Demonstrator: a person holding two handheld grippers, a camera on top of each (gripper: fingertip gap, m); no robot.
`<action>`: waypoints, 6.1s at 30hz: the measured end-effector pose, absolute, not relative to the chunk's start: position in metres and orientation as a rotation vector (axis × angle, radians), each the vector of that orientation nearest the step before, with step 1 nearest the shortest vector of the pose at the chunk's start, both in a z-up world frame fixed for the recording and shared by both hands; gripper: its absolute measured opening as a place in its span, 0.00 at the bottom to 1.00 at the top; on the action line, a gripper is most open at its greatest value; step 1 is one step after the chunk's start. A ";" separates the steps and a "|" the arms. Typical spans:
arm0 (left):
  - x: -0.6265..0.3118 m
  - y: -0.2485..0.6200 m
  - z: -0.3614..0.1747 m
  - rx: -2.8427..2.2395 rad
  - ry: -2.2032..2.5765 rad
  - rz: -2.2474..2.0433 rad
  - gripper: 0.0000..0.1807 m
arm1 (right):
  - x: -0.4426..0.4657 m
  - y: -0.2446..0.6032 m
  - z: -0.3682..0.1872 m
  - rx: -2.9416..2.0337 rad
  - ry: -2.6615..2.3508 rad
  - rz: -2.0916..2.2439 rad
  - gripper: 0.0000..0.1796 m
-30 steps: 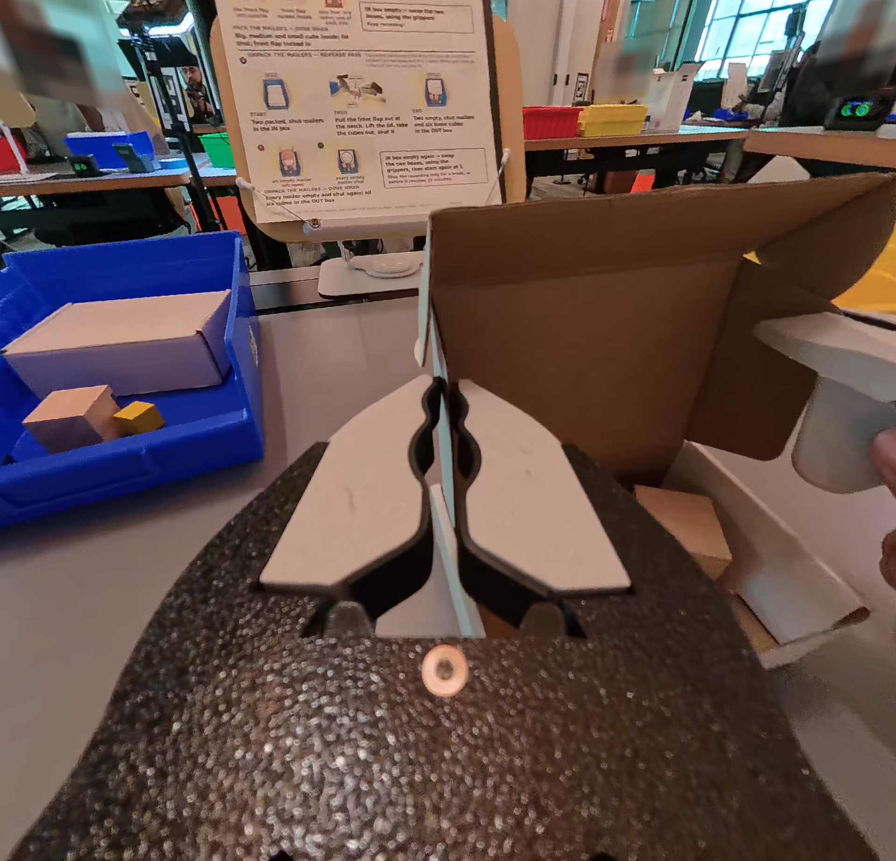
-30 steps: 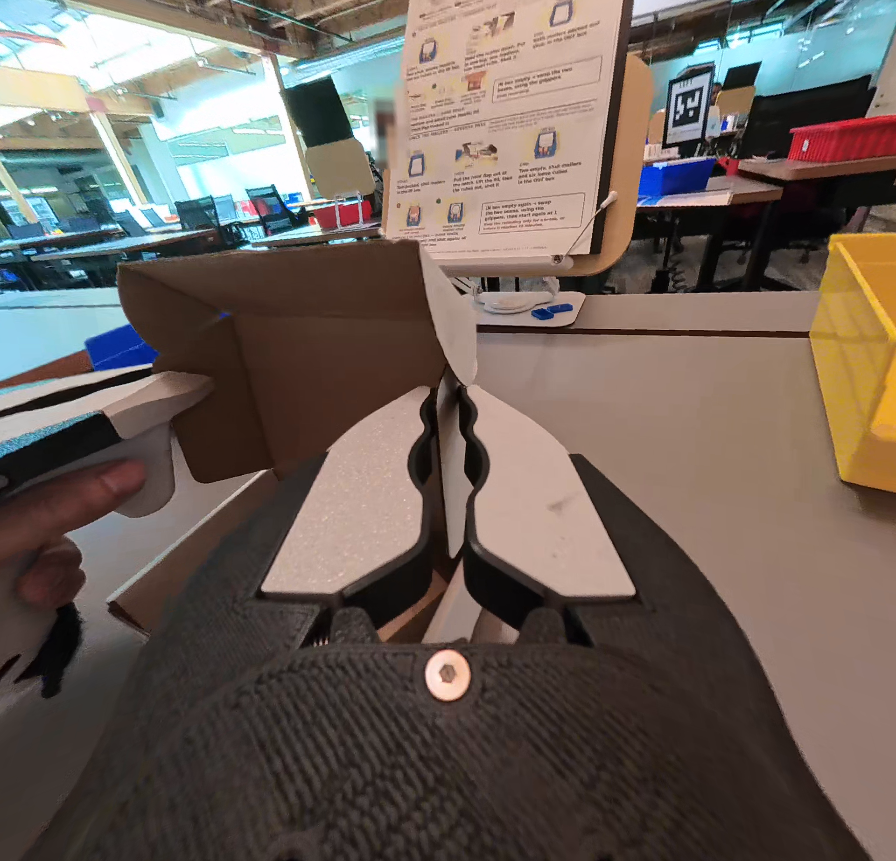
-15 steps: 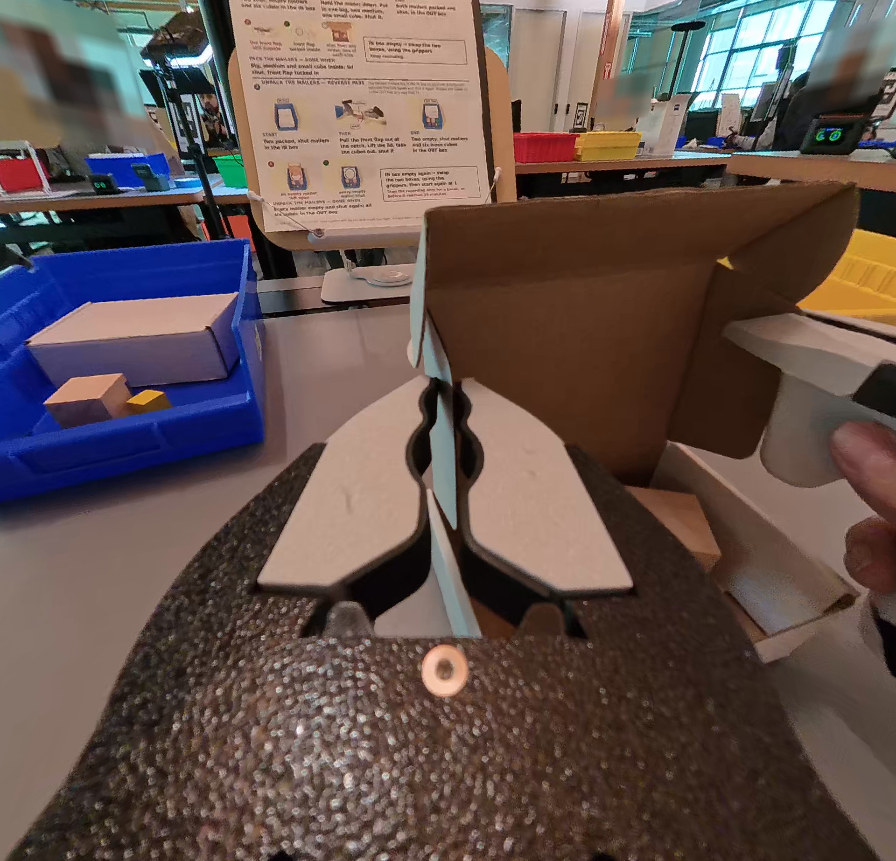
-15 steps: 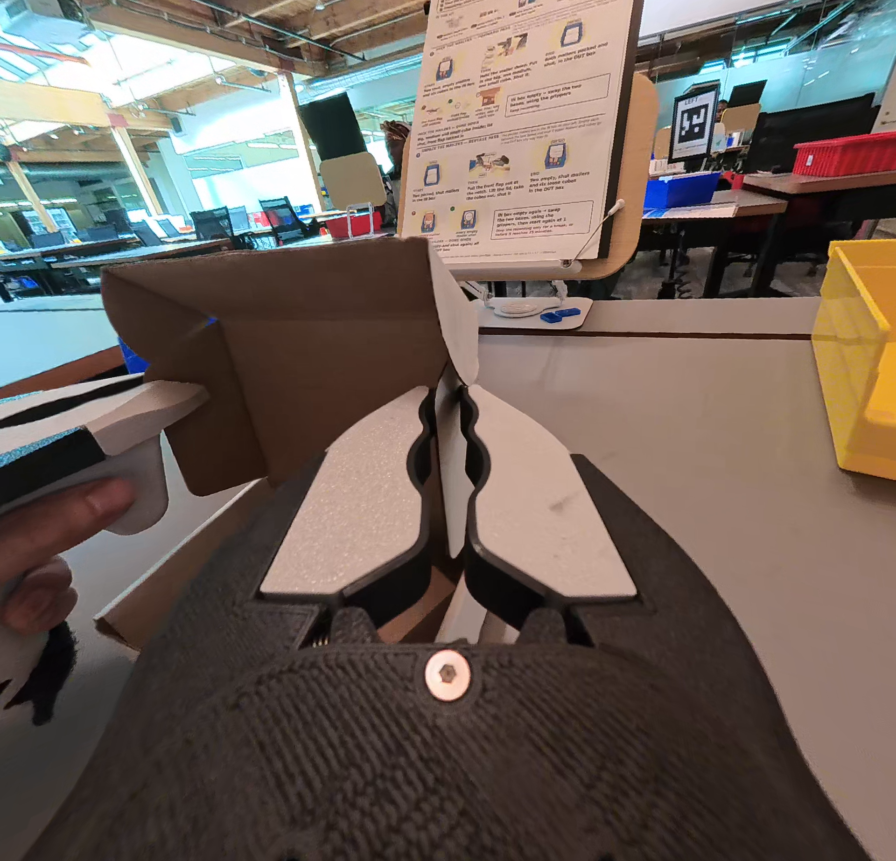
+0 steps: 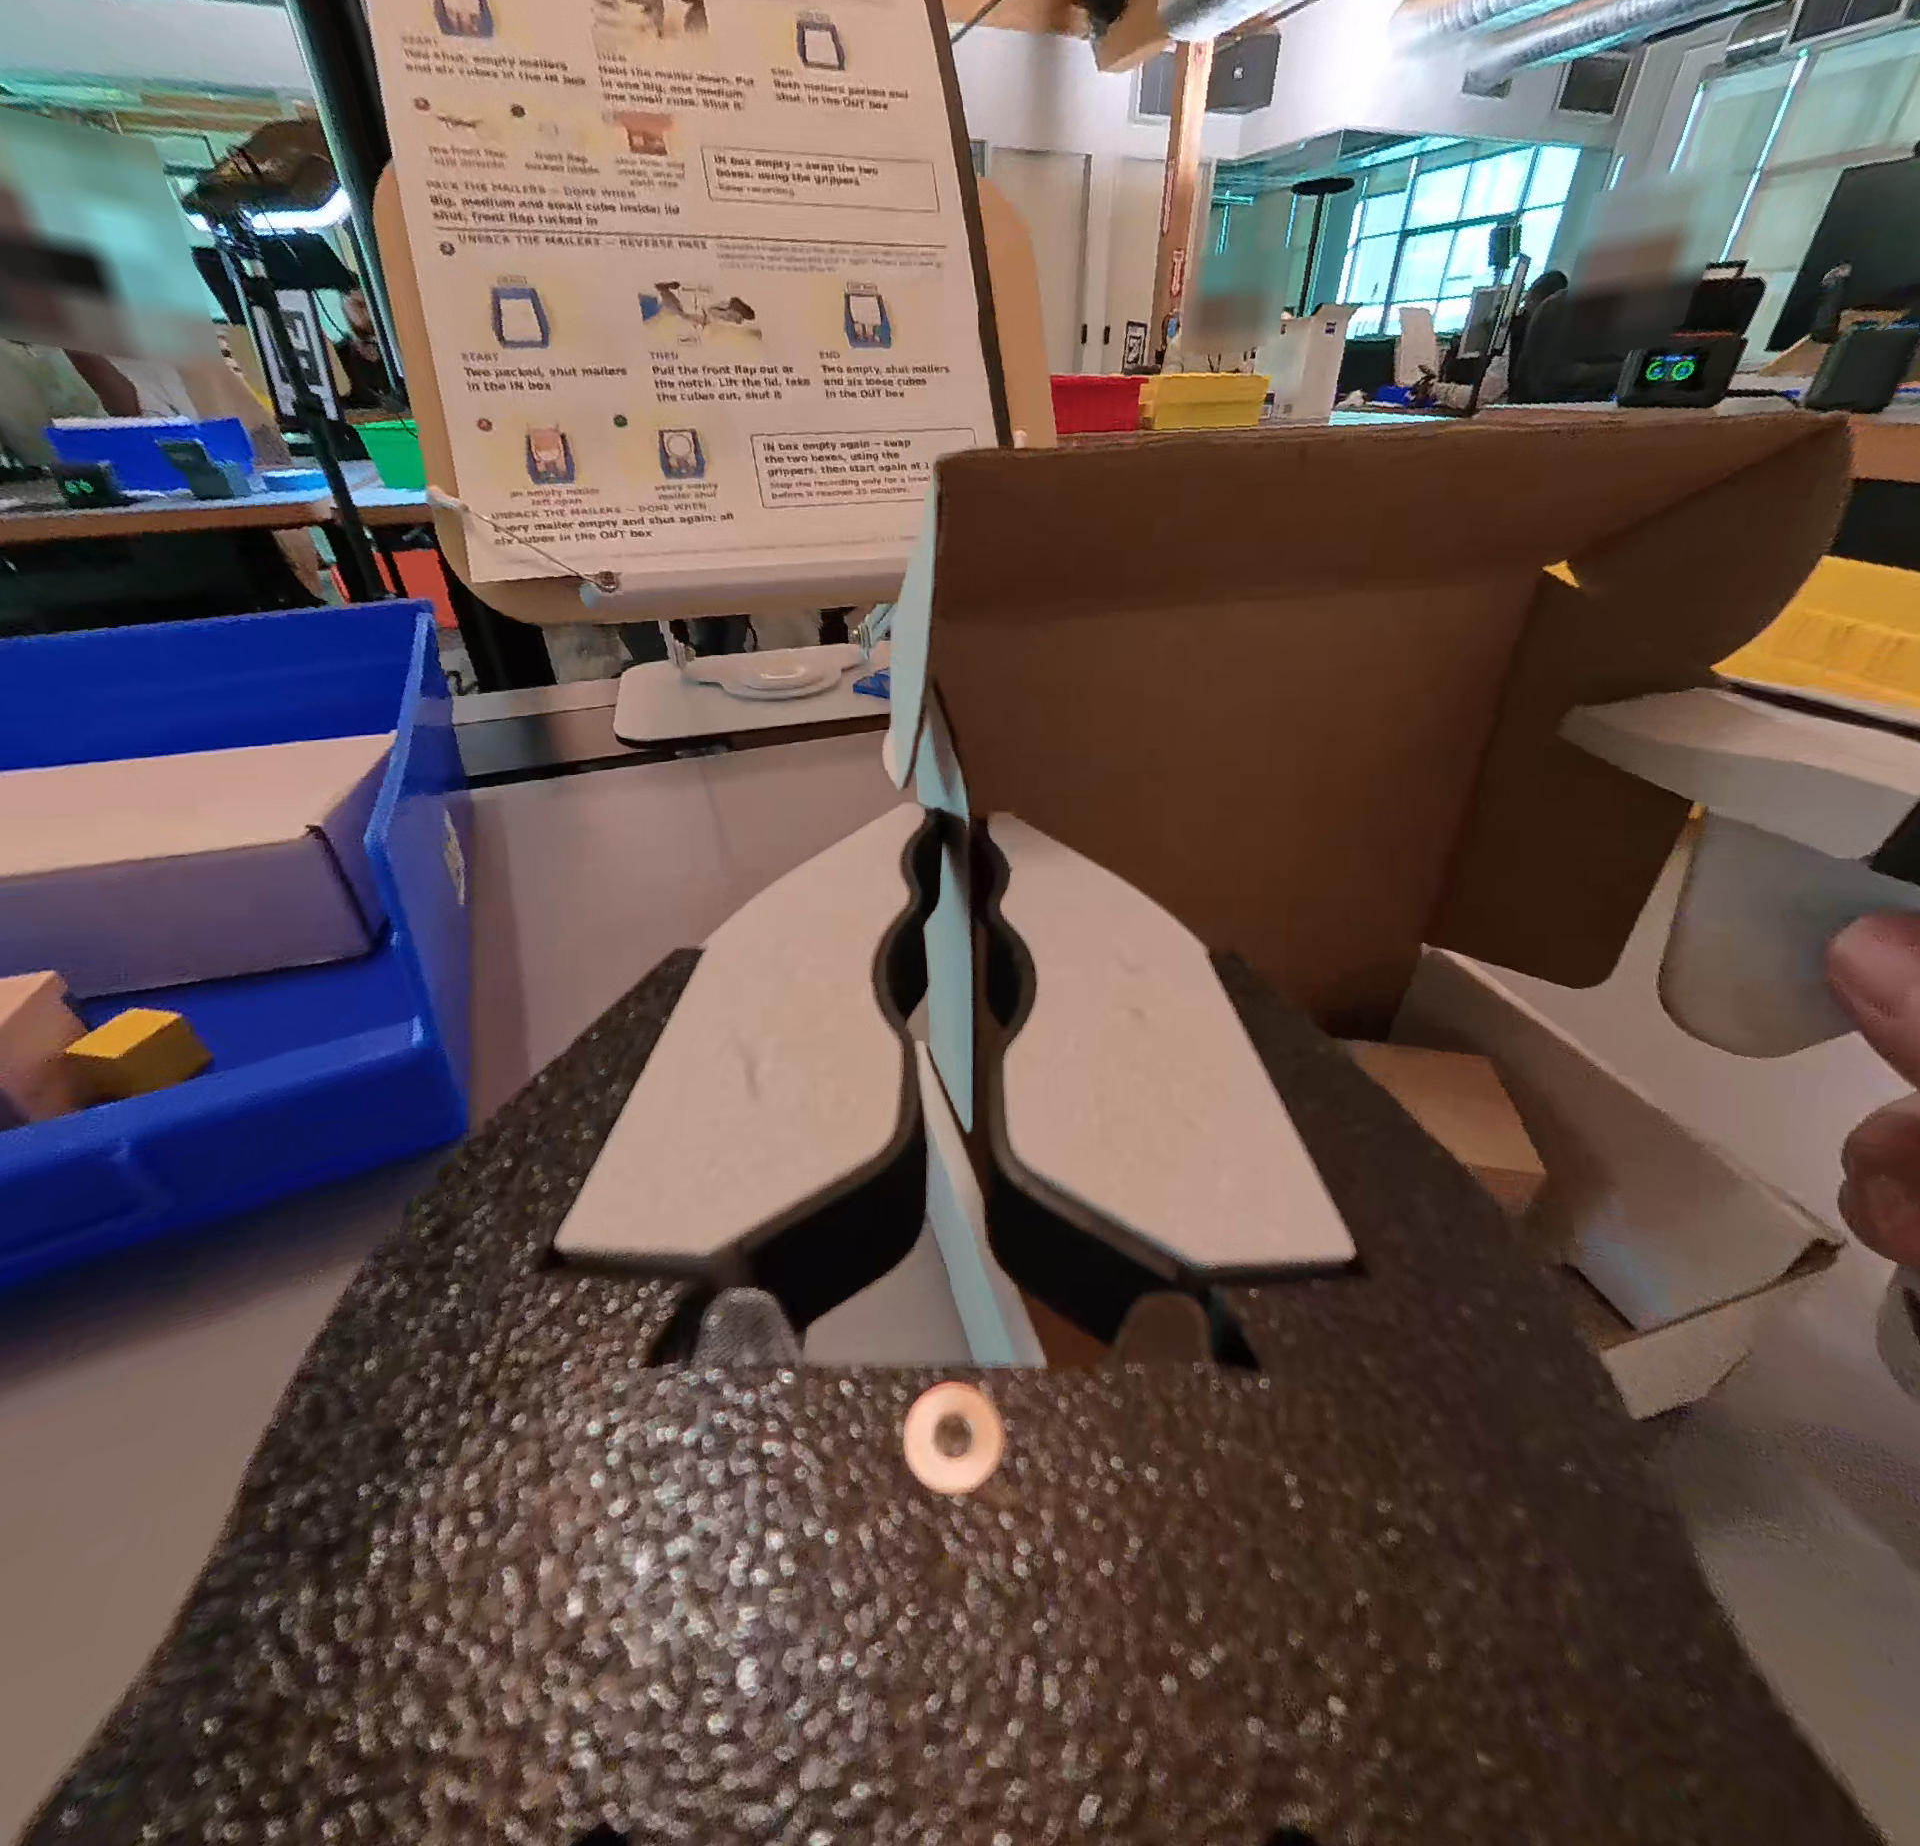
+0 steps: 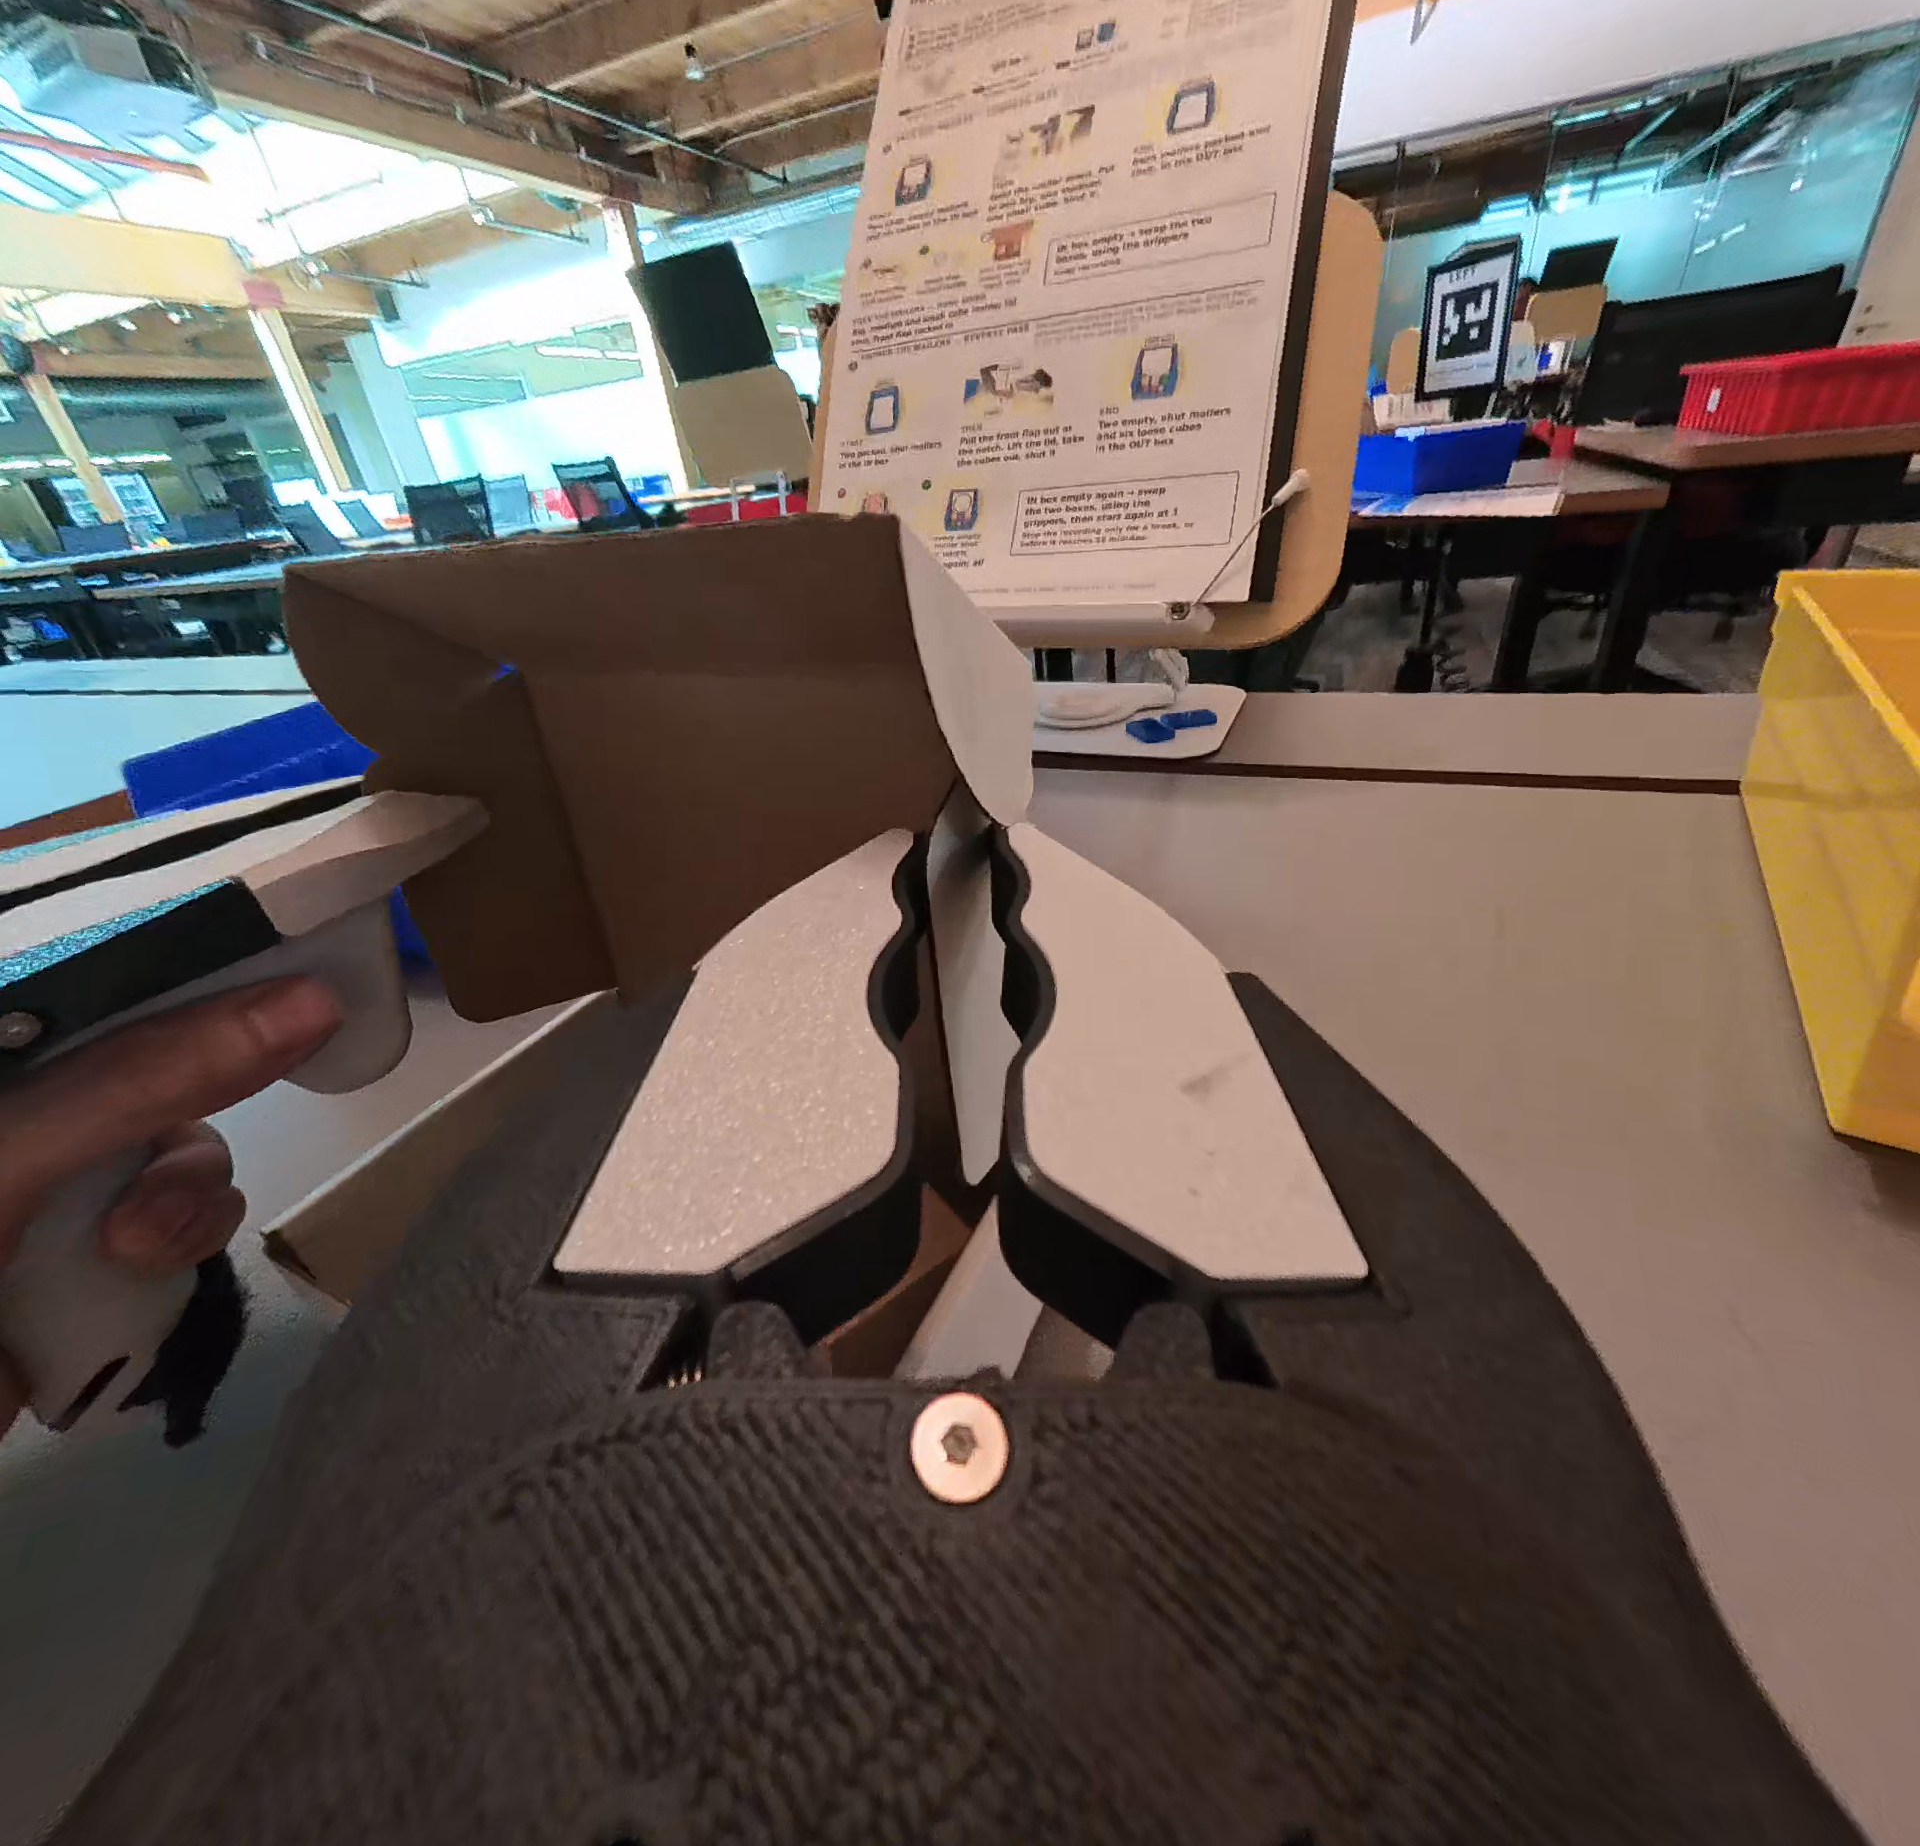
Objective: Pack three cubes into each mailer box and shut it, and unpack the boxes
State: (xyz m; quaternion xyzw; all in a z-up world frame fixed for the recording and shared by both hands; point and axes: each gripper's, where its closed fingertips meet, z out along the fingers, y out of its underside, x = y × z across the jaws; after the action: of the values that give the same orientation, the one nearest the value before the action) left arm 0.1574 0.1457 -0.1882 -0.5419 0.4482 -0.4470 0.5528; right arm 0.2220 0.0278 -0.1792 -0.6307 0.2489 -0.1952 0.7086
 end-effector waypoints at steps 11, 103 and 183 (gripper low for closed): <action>0.135 0.130 -0.189 -1.270 1.122 -0.956 0.04 | 0.209 0.017 -0.182 -1.459 0.549 -0.453 0.04; 0.073 0.050 -0.246 -1.234 1.660 -0.880 0.04 | 0.138 -0.004 -0.205 -1.850 -0.375 -1.184 0.29; 0.101 0.138 -0.259 -1.821 1.773 -1.460 0.00 | 0.153 0.057 -0.244 -1.843 0.733 1.322 0.40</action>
State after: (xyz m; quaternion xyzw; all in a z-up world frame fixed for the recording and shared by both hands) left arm 0.1010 0.1382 -0.2589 -0.6178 0.6015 -0.4955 0.1053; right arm 0.1527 0.0567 -0.2443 -0.7185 0.2855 0.5152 0.3699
